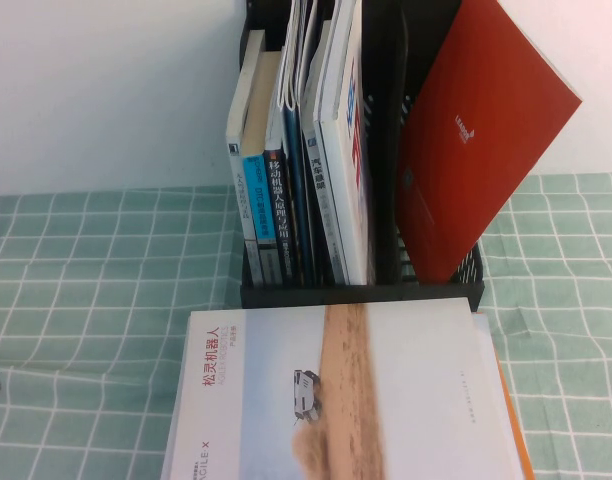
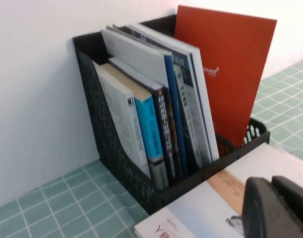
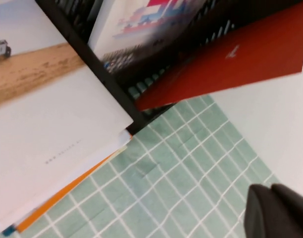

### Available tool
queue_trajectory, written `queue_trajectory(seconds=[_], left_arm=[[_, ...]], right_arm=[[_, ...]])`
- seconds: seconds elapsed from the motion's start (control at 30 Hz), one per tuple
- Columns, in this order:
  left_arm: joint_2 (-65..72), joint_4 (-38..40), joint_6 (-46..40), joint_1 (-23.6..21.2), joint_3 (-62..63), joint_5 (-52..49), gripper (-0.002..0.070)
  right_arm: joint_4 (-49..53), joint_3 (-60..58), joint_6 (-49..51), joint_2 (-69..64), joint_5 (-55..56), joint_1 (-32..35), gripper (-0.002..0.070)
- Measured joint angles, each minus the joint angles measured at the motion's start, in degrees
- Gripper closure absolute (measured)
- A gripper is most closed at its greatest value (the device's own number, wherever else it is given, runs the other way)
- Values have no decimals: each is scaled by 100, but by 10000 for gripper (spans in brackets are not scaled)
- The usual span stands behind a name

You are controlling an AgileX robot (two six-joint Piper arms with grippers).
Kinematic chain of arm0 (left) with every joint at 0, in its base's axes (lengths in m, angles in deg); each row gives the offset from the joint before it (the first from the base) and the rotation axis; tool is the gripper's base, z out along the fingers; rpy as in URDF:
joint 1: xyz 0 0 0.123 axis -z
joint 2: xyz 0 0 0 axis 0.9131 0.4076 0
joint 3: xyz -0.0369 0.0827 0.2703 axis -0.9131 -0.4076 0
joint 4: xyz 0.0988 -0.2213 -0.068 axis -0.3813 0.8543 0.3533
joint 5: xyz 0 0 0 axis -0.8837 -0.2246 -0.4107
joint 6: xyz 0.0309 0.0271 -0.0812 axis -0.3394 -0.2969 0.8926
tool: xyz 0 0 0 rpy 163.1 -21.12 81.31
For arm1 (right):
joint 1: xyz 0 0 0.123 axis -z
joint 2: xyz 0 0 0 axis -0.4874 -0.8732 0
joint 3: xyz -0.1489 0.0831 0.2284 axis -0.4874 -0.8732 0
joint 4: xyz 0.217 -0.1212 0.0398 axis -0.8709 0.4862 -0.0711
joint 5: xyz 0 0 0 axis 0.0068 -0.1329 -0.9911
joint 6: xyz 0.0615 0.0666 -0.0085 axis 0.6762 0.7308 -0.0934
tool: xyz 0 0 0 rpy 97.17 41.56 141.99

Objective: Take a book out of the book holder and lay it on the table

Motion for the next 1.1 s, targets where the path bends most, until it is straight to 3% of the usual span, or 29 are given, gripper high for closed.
queue_trajectory(seconds=[0.27, 0.47, 1.1], left_arm=[[-348, -7, 0, 0, -1633, 967, 676], [-348, 75, 0, 0, -2055, 1080, 676], [-414, 75, 9, -72, -2268, 500, 676]], right_arm=[[-546, -2463, 1037, 2337, 753, 0, 671], [-734, -3517, 1225, 3536, 1639, 0, 671], [-849, -4564, 1334, 3762, 1984, 0, 673]])
